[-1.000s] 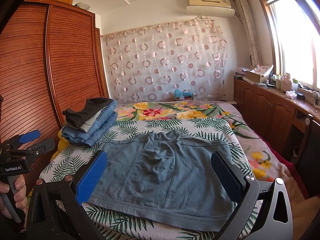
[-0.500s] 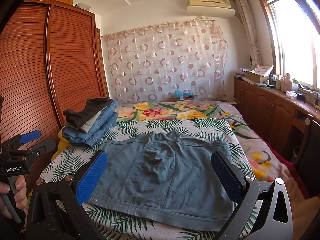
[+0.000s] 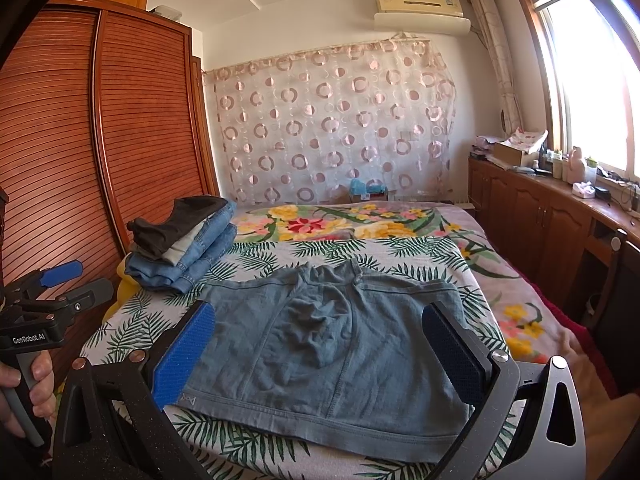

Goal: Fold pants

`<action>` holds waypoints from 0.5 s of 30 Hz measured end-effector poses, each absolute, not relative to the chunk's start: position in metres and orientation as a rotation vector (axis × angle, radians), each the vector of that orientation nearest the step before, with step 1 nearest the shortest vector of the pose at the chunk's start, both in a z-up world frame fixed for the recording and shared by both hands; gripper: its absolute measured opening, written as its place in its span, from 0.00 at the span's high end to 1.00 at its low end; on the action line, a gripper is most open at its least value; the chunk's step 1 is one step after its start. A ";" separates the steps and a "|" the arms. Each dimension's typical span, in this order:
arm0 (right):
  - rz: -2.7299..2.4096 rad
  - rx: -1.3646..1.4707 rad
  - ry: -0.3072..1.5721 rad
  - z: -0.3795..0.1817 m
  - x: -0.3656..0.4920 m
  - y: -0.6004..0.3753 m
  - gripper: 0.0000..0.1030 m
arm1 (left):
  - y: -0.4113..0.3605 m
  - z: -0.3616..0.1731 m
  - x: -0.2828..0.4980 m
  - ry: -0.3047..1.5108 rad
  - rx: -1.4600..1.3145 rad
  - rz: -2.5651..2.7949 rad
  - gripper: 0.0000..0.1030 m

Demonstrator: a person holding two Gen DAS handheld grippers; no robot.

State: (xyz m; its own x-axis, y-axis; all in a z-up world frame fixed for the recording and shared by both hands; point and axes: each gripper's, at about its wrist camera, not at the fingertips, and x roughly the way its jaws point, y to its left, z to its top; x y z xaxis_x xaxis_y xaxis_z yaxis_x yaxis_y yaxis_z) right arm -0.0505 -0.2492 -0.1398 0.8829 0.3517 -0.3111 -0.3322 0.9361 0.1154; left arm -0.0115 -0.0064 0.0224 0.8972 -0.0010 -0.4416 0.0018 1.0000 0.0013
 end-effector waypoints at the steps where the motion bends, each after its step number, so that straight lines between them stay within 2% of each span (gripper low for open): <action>1: 0.356 0.059 0.334 -0.139 -0.051 -0.249 0.00 | -0.007 0.023 -0.012 0.458 0.002 -0.001 0.00; 15: 0.356 0.056 0.343 -0.142 -0.049 -0.248 0.00 | -0.004 0.019 -0.008 0.485 0.004 0.001 0.00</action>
